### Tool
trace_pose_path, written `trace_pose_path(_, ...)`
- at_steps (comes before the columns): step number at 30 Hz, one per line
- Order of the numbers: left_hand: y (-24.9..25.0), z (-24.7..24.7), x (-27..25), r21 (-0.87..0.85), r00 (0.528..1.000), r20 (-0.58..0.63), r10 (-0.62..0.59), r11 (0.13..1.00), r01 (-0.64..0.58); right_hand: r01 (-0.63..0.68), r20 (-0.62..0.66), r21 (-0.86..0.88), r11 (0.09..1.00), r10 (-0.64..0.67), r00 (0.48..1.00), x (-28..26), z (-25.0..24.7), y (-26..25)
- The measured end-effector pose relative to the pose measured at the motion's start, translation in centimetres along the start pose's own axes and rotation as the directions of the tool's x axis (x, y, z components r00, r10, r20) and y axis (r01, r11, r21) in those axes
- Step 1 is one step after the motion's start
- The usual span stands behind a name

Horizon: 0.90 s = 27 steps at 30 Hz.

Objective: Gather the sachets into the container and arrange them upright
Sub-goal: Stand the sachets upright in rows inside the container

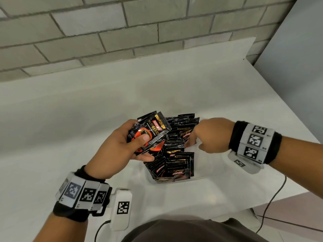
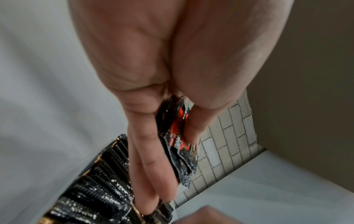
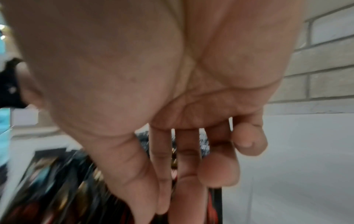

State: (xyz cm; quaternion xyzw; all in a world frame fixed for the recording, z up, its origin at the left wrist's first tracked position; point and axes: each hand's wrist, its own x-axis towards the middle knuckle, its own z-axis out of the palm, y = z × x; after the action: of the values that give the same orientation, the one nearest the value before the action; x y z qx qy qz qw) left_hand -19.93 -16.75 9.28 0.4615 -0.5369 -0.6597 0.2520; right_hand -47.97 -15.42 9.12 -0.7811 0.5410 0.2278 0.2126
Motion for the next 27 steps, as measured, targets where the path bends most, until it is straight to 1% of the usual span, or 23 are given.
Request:
trace_pose_path(1, 0.1, 0.2, 0.1, 0.001, 1.000, 0.012, -0.003, 1.000, 0.003, -0.005, -0.073, 0.046, 0.999, 0.008, 0.997, -0.2, -0.7, 0.3)
trace_pose_path(2, 0.3, 0.3, 0.2, 0.003, 1.000, 0.027, -0.008, 1.000, 0.008, 0.001, -0.172, 0.096, 0.995, 0.016, 0.985, -0.5, -1.6, 0.6)
trace_pose_path(4, 0.7, 0.5, 0.5, 0.000, 0.998, 0.054, -0.020, 1.000, 0.020, 0.055, -0.375, 0.245, 0.968, 0.042, 0.926, -1.1, -3.2, 0.9)
trace_pose_path(5, 1.0, 0.7, 0.6, -0.008, 0.998, 0.064, -0.025, 1.000, 0.025, 0.107, -0.452, 0.346, 0.932, 0.066, 0.890, -1.5, -3.8, 0.6)
trace_pose_path(6, 1.3, 0.9, 0.7, -0.019, 0.997, 0.075, -0.027, 0.999, 0.028, 0.167, -0.505, 0.460, 0.872, 0.102, 0.857, -2.0, -4.2, 0.2)
trace_pose_path(7, 1.6, 1.2, 0.8, -0.029, 0.996, 0.090, -0.026, 0.999, 0.029, 0.221, -0.533, 0.567, 0.793, 0.149, 0.833, -2.4, -4.5, -0.3)
trace_pose_path(8, 1.8, 1.6, 0.9, -0.037, 0.994, 0.105, -0.022, 0.999, 0.026, 0.253, -0.532, 0.652, 0.715, 0.195, 0.824, -2.7, -4.7, -0.6)
trace_pose_path(9, 2.0, 1.9, 1.0, -0.045, 0.993, 0.118, -0.013, 0.999, 0.018, 0.266, -0.514, 0.709, 0.654, 0.220, 0.829, -3.0, -4.6, -0.9)
trace_pose_path(10, 2.1, 2.2, 1.0, -0.051, 0.992, 0.128, -0.002, 0.999, 0.008, 0.267, -0.491, 0.741, 0.616, 0.225, 0.842, -3.1, -4.4, -1.1)
trace_pose_path(12, 2.2, 2.8, 1.2, -0.053, 0.988, 0.153, 0.013, 0.999, -0.005, 0.288, -0.478, 0.775, 0.562, 0.223, 0.850, -2.9, -3.3, -1.2)
trace_pose_path(16, 1.9, 3.7, 1.3, -0.011, 0.987, 0.161, 0.004, 1.000, -0.002, 0.369, -0.515, 0.812, 0.453, 0.258, 0.817, -2.8, -0.9, -0.9)
trace_pose_path(18, 1.9, 3.8, 1.4, 0.001, 0.986, 0.167, -0.005, 1.000, 0.005, 0.360, -0.486, 0.845, 0.396, 0.285, 0.826, -2.8, 0.0, -0.7)
trace_pose_path(21, 1.7, 3.8, 1.7, 0.022, 0.984, 0.177, -0.013, 1.000, 0.009, 0.336, -0.441, 0.873, 0.352, 0.280, 0.852, -2.8, 0.6, -0.3)
trace_pose_path(23, 1.8, 3.7, 1.9, 0.044, 0.987, 0.158, -0.012, 0.999, 0.005, 0.330, -0.425, 0.890, 0.316, 0.307, 0.852, -2.7, 0.7, 0.1)
trace_pose_path(24, 1.8, 3.5, 1.9, 0.053, 0.991, 0.137, -0.007, 0.999, 0.000, 0.321, -0.423, 0.892, 0.318, 0.342, 0.839, -2.8, 0.6, 0.4)
trace_pose_path(25, 1.8, 3.3, 1.9, 0.058, 0.994, 0.114, 0.000, 0.998, -0.006, 0.307, -0.432, 0.887, 0.345, 0.383, 0.816, -2.9, 0.5, 0.8)
trace_pose_path(27, 1.7, 2.6, 1.9, 0.058, 0.998, 0.068, 0.011, 0.998, -0.015, 0.265, -0.461, 0.862, 0.432, 0.451, 0.764, -3.3, 0.1, 1.9)
